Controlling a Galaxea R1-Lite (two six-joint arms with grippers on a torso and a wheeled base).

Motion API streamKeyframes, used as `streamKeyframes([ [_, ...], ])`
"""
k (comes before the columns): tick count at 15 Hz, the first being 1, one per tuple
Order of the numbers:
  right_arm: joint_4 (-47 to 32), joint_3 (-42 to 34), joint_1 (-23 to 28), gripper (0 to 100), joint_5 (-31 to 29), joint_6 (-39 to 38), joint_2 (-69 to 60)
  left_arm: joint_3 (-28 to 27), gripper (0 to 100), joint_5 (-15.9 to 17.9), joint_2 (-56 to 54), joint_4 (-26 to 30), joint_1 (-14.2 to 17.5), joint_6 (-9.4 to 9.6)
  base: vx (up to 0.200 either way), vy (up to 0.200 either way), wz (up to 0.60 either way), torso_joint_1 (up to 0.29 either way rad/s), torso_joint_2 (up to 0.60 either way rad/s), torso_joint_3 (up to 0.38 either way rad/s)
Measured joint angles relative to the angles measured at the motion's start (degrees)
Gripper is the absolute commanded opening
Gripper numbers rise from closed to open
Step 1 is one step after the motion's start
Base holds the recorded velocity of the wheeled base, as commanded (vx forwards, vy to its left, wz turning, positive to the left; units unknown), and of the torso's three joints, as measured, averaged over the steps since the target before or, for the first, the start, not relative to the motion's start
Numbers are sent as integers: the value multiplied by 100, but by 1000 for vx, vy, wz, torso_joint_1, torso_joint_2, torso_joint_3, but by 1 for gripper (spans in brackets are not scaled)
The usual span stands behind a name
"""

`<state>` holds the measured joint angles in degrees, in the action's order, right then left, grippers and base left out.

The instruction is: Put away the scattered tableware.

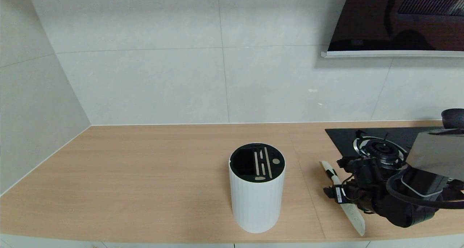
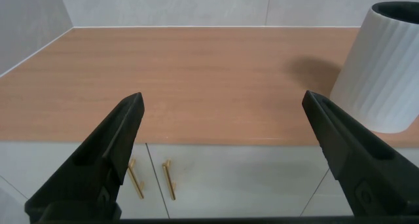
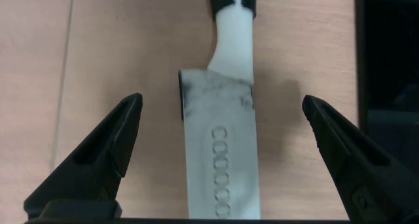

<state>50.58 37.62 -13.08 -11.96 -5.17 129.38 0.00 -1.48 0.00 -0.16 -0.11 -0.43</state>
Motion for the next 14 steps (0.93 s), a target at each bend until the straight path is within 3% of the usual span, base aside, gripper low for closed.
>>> streamKeyframes([
  [11, -2, 52, 0, 100, 0, -2, 122, 0, 100, 2, 0, 0, 1, 0, 0, 0, 0, 0, 0, 0],
  [12, -2, 52, 0, 0, 2, -5, 135, 0, 100, 0, 0, 0, 1, 0, 0, 0, 0, 0, 0, 0],
  [14, 6, 59, 22, 0, 2, -2, 161, 0, 100, 0, 0, 0, 4, 0, 0, 0, 0, 0, 0, 0],
])
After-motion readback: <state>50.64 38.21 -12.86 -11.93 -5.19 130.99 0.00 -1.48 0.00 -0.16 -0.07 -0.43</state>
